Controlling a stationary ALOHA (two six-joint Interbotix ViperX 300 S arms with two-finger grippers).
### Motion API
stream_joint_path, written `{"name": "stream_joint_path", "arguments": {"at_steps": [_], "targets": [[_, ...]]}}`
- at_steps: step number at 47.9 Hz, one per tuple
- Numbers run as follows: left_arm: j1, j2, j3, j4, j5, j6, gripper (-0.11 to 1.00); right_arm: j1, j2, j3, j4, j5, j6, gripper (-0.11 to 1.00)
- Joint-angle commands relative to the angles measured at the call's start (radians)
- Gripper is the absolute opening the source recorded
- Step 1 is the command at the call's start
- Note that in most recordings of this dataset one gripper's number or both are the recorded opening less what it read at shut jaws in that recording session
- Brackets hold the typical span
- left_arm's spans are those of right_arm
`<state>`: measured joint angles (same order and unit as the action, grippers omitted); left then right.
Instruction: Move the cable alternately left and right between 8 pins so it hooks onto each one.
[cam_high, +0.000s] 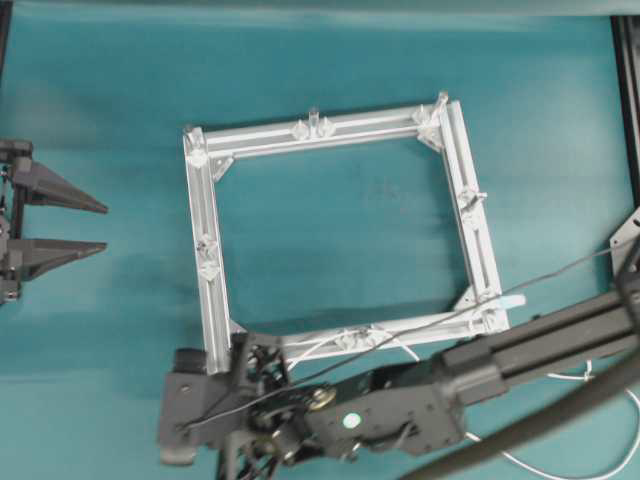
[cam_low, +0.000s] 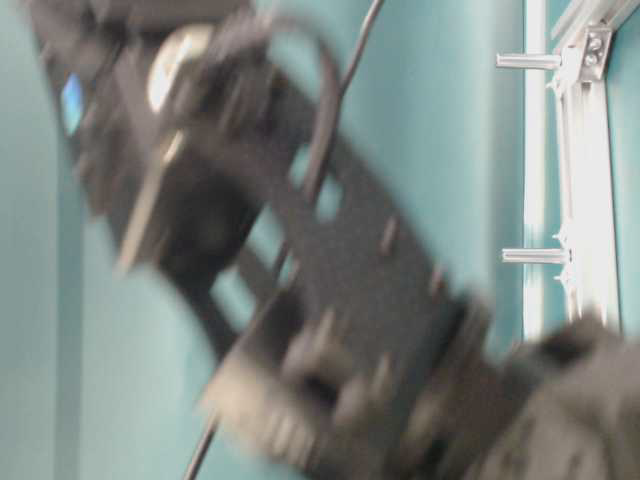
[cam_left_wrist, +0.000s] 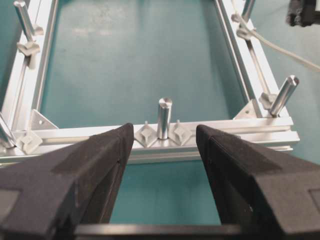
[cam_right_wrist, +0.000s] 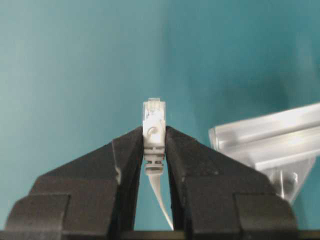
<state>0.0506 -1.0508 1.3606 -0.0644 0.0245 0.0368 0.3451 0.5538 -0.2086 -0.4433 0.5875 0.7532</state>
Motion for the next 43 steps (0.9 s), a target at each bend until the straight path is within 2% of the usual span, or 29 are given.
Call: {"name": "stream_joint_path", "arguments": {"at_steps": [1,12,17,24,29,37,43], "targets": [[-0.005,0.005,-0.009,0.005,-0.006,0.003,0.65,-0.005,0.011,-0.109,0.003,0.035,-0.003,0.16],[-0.021,0.005,-0.012,0.005,-0.006,0.003,0.65,-0.063,0.078,-0.227,0.012,0.129,0.02,0.16],[-0.04,0.005,-0.014,0.005,-0.006,0.003,0.65,-0.1,0.087,-0.241,0.018,0.15,0.077,0.16],[-0.069,0.005,-0.015,0.005,-0.006,0.002,0.65,-0.147,0.081,-0.244,0.014,0.183,0.21,0.16],[-0.084,0.005,-0.015,0.005,-0.005,0.002,0.65,-0.163,0.077,-0.244,0.006,0.212,0.27,0.16],[-0.104,0.005,-0.015,0.003,-0.005,0.002,0.65,-0.17,0.06,-0.232,-0.028,0.296,0.304,0.16],[-0.106,0.005,-0.012,0.003,-0.006,0.002,0.65,-0.176,0.028,-0.164,-0.029,0.324,0.342,0.16]]}}
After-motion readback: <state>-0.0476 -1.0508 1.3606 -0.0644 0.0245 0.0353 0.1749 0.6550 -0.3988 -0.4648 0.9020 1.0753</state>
